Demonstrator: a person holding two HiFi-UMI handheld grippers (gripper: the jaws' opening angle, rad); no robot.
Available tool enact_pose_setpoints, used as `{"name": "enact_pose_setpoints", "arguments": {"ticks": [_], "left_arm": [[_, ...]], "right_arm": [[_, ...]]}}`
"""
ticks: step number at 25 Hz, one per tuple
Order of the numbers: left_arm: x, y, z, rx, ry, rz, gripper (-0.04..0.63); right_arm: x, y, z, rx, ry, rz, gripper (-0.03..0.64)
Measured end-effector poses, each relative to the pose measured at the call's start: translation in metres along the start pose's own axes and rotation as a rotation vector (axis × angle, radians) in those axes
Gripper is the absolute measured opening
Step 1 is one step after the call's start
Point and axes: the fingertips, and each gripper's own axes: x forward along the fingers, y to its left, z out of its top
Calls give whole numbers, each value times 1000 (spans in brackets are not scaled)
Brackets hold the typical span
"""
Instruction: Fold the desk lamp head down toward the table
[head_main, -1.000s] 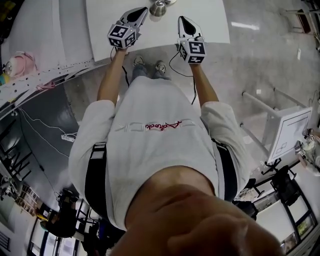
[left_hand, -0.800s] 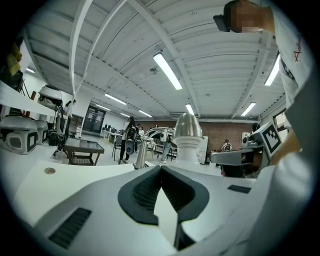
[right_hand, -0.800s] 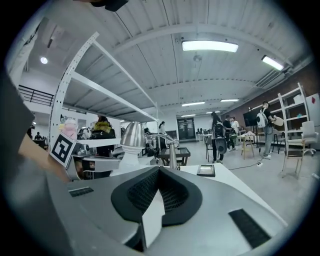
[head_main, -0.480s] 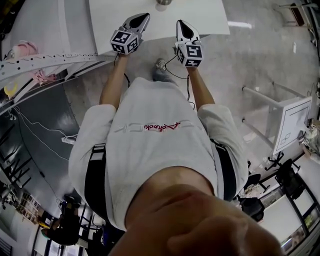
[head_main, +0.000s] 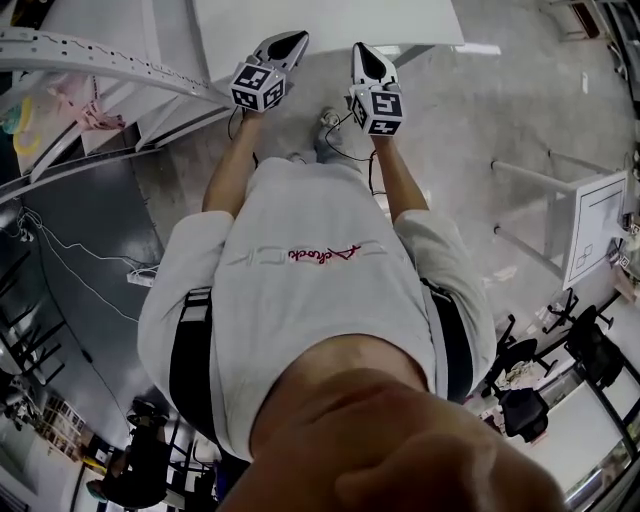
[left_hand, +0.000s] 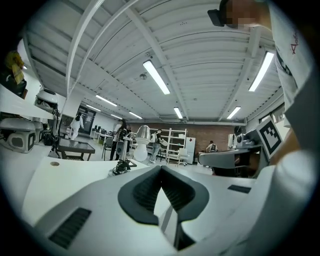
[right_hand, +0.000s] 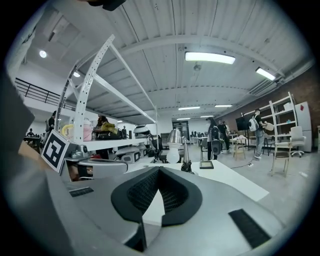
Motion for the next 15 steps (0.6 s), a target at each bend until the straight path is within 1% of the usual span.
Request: {"name": "enact_pose_setpoints", "arguments": {"ticks": [6,15], "left_arm": [[-23,-21,-1,16,-11,-16,28],[-38,-43,-6,35,1,-22,28]], "right_arm": [[-26,20,1,-18,-14,-5,17],[-51,25,6,-30,-42,-4,17]]}}
